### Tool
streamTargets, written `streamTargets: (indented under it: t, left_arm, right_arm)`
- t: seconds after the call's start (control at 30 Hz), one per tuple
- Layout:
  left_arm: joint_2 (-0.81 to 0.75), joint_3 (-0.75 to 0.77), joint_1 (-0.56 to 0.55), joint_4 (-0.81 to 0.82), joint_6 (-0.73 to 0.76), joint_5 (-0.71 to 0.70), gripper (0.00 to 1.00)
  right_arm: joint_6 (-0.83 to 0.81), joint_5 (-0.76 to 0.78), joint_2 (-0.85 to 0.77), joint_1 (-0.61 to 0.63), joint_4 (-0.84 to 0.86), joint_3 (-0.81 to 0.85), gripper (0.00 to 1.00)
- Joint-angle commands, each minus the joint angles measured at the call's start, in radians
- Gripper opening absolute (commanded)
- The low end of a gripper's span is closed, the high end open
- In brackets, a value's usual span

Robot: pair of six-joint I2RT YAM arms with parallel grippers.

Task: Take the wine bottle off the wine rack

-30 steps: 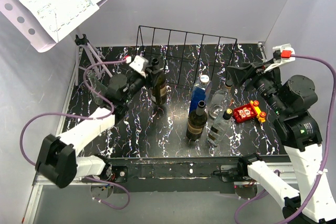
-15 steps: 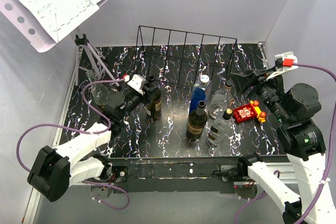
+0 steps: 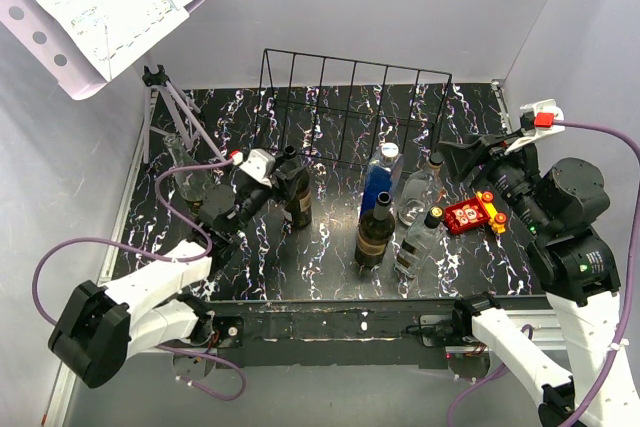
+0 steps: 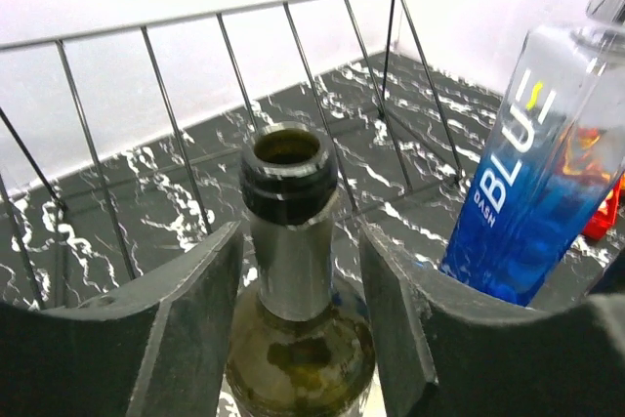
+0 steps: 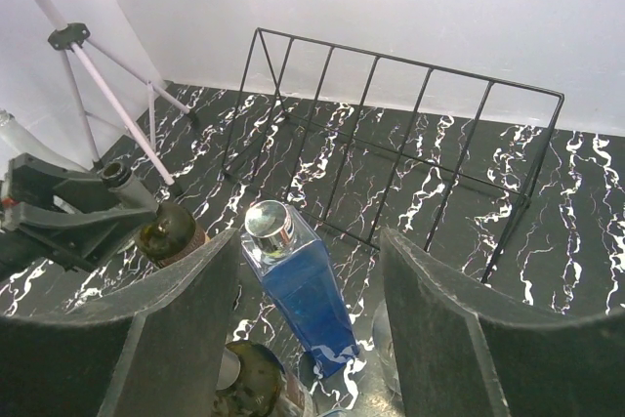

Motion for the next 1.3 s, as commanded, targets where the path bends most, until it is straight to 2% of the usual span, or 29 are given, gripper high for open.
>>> streamTargets:
  t: [0.0, 0.2, 0.23, 0.43, 0.53, 0.73, 0.87, 1.07, 1.17, 1.27]
  left_arm:
    - [-0.070, 0.030, -0.007, 0.011, 0.016, -0.039, 0.53]
    - [-0.139, 0.056, -0.008, -0.061, 0.007, -0.026, 0.83]
    - [-0.156, 0.065, -0.005, -0.088, 0.004, -0.024, 0.98]
    - [-0.259, 0.237, -0.007, -0.353, -0.001, 0.036, 0.98]
    - [-0.268, 0.373, -0.007, -0.568, -0.041, 0.056, 0.98]
    - [-0.303, 0.522, -0.008, -0.871, -0.088, 0.017, 0.98]
    - [-0.368, 0.483, -0.007, -0.921, -0.070, 0.040, 0.98]
    - [-0.457, 0.386, -0.007, -0.905, -0.013, 0.056, 0.98]
    - [-0.492, 0.358, -0.007, -0.905, 0.037, 0.073, 0.98]
    - [-0.550, 0.306, -0.008, -0.856, 0.039, 0.065, 0.98]
  right_arm:
    - [-0.014, -0.001, -0.008, 0.002, 0.024, 0.001, 0.66]
    - [-0.006, -0.001, -0.020, 0.002, 0.024, -0.018, 0.66]
    - [-0.003, -0.009, -0.020, 0.001, 0.021, -0.018, 0.66]
    - [0.015, -0.068, 0.012, 0.001, -0.063, 0.001, 0.68]
    - [0.049, -0.105, 0.021, 0.001, -0.114, 0.005, 0.77]
    - [0.152, -0.030, 0.050, 0.001, -0.218, 0.011, 0.80]
    - [0.165, 0.161, 0.093, 0.001, -0.201, 0.007, 0.79]
    - [0.098, 0.414, 0.240, -0.022, -0.042, 0.089, 0.73]
    - [0.020, 0.445, 0.377, -0.073, 0.007, 0.143, 0.68]
    - [-0.005, 0.381, 0.478, -0.154, 0.055, 0.159, 0.63]
